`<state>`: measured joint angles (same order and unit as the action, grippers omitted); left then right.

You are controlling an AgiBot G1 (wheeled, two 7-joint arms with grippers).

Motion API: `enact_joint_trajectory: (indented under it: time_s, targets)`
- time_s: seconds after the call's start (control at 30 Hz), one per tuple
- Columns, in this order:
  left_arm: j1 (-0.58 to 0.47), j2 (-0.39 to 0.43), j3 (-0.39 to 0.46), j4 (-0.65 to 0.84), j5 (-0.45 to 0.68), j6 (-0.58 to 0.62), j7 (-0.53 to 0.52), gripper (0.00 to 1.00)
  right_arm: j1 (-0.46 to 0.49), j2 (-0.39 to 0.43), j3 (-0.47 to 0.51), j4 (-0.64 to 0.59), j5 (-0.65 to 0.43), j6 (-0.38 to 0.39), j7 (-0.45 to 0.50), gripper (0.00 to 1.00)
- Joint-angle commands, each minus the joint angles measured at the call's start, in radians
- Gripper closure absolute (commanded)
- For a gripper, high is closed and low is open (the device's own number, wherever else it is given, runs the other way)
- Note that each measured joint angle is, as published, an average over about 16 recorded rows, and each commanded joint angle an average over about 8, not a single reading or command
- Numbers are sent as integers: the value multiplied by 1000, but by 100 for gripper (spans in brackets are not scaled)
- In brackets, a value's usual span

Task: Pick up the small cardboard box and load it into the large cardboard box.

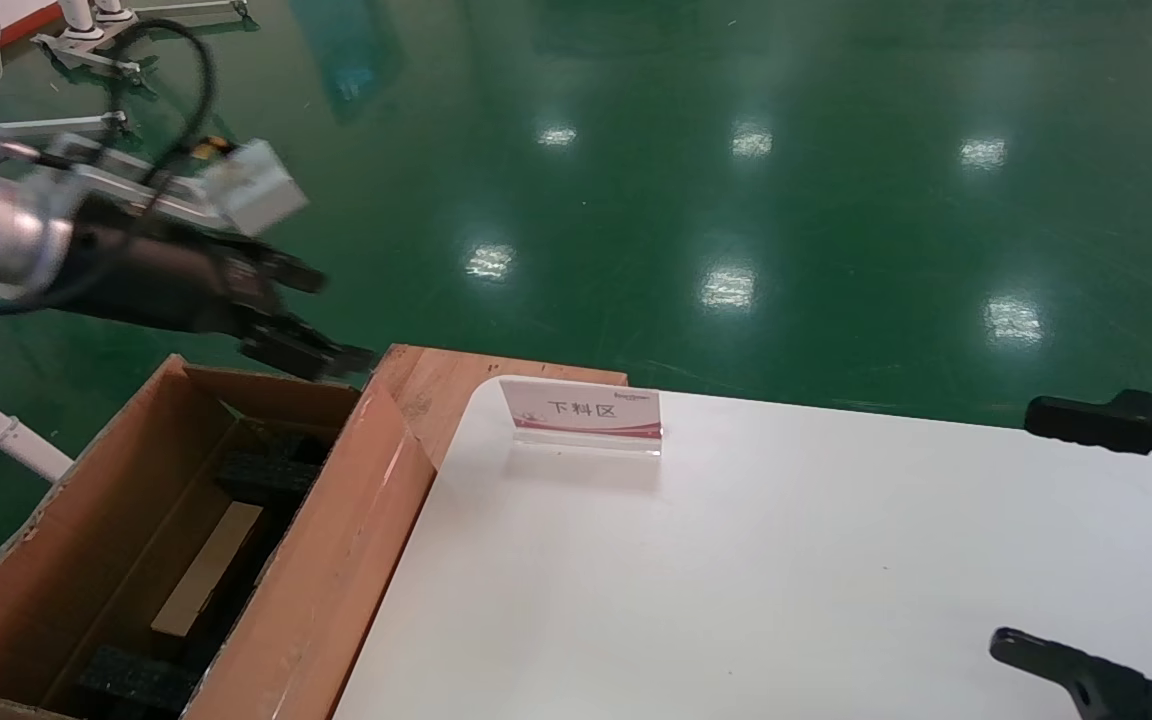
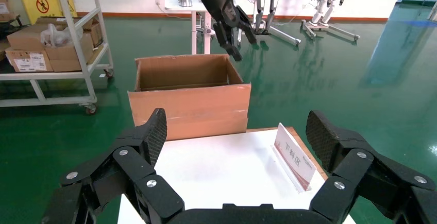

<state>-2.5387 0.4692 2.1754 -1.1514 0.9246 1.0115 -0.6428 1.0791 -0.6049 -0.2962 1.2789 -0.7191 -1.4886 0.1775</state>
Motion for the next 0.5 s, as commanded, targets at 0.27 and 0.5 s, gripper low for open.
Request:
enact_joint_trajectory:
  time_s: [0.27,0.5]
  targets:
    - [242,23,-313,-22,-32,80,75,0,0,0,0,0,0,0,0,0]
    - [433,42,-560,-39,-57,143,134,0,0,0,-1,0,0,0,0,0]
